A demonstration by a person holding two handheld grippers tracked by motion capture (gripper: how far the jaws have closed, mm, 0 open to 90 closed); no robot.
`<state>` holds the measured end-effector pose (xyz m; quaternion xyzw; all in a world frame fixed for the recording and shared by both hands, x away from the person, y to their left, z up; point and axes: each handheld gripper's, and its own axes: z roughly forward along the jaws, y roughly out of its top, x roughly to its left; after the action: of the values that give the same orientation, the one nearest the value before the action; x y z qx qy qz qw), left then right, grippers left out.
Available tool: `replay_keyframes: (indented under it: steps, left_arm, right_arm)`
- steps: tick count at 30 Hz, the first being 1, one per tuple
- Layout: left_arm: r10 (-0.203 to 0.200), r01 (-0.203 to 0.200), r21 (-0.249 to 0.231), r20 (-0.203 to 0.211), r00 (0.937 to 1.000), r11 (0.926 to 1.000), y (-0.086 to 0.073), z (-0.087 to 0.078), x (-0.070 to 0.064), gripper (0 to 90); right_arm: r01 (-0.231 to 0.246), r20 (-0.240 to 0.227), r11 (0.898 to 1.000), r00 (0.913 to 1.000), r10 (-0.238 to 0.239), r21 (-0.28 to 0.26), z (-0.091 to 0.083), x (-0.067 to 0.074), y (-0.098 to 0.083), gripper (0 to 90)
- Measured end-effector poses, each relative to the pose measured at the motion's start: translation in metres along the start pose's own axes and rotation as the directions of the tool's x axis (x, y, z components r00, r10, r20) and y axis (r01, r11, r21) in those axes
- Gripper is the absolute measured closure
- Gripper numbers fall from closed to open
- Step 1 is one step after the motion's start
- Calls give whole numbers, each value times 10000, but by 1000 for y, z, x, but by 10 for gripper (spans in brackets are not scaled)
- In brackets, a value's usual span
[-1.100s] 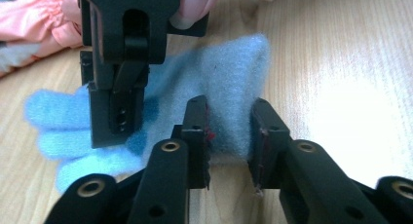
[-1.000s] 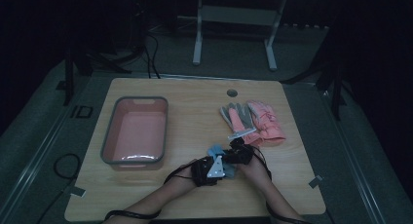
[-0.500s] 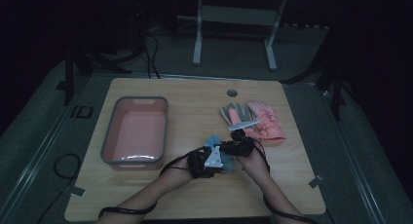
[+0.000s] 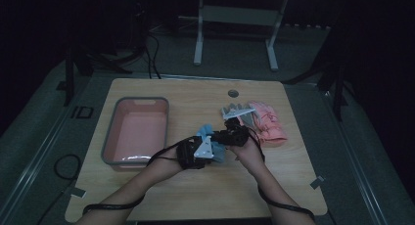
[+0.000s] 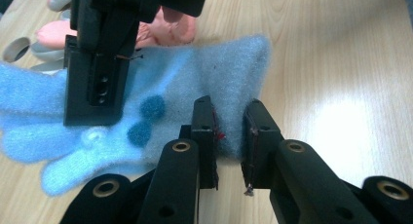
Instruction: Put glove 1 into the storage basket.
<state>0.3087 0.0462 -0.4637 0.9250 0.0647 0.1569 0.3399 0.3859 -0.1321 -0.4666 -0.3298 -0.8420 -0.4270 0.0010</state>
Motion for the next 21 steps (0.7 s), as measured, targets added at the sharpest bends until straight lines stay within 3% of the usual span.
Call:
replay_keyframes:
  steps: [21]
  left_arm:
    - [-420,467,520,-883,9952,9976,-32,-66,26,787]
  right_arm:
    - [796,-607,9967,9949,-803,-139,40,39,67,795]
